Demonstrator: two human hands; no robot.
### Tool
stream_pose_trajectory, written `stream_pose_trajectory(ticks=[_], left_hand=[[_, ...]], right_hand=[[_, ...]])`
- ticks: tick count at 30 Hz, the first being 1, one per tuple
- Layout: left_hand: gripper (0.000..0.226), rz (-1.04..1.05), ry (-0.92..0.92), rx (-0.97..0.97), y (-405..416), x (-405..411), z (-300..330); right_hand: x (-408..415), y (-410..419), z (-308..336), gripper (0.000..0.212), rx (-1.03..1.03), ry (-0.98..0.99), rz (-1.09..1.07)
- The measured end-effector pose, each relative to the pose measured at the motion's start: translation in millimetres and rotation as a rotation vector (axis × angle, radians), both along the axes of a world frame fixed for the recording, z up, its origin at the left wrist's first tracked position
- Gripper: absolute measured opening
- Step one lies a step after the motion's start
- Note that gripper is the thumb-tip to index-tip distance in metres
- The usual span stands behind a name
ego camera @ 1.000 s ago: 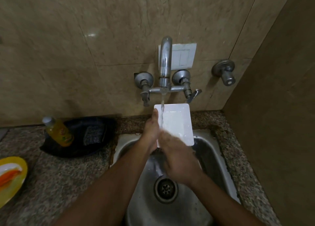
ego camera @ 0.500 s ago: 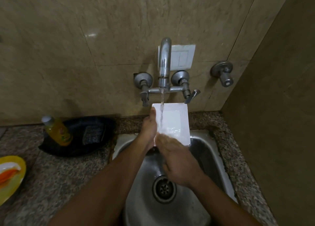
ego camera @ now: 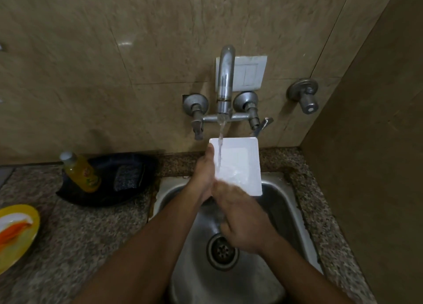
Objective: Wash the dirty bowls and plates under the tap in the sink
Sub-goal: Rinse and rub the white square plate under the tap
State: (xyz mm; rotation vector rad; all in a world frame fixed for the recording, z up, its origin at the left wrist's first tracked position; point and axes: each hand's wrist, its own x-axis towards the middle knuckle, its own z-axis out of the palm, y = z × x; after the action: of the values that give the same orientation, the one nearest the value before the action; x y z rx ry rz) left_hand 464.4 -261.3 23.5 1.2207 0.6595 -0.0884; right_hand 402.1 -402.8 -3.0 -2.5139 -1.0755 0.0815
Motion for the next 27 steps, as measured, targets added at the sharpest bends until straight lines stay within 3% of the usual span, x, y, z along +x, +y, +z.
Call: stream_pose_trajectory(ticks=[2, 5, 10, 12, 14, 18, 22, 25, 27], left_hand=[[0.053, -0.019, -0.005, -0.040, -2.0, -0.6, 2.8], [0.053, -0.116, -0.033, -0.067, -12.1, -4.0, 2.5], [0.051, -0.093, -0.055, -0.040, -7.0, -3.5, 1.6], [0.050, -0.123, -0.048, -0.030, -9.1, -5.5, -1.5], [0.047, -0.121, -0.035, 0.026, -12.7, -9.3, 1.7], [0.052, -0.107, -0.031, 0.151, 0.7, -6.1, 3.4], [0.045, -0.172, -0.094, 0.346, 0.8, -11.3, 6.2], [0.053, -0.116, -0.067, 0.414, 12.0, -18.6, -4.6], [0.050, -0.116, -0.090, 0.486, 15.7, -24.7, -9.3]], right_hand=[[-0.1, -8.5, 0.0, 0.079, -0.031, -0.033, 0.013], [23.9, -15.7, -0.3, 0.086, -0.056, -0.096, -0.193], [3.2, -14.9, -5.6, 0.086, -0.076, -0.031, 0.030], [19.8, -14.7, -5.6, 0.082, -0.070, -0.091, -0.085], [25.1, -3.8, -0.2, 0.080, -0.069, -0.076, -0.167], [16.3, 3.2, 7.2, 0.074, -0.058, -0.085, 0.020], [29.7, 18.6, 9.8, 0.073, -0.009, -0.061, -0.193], [11.9, 21.9, 6.2, 0.072, 0.036, 0.015, -0.015], [25.6, 14.4, 1.9, 0.068, 0.020, -0.008, -0.006]])
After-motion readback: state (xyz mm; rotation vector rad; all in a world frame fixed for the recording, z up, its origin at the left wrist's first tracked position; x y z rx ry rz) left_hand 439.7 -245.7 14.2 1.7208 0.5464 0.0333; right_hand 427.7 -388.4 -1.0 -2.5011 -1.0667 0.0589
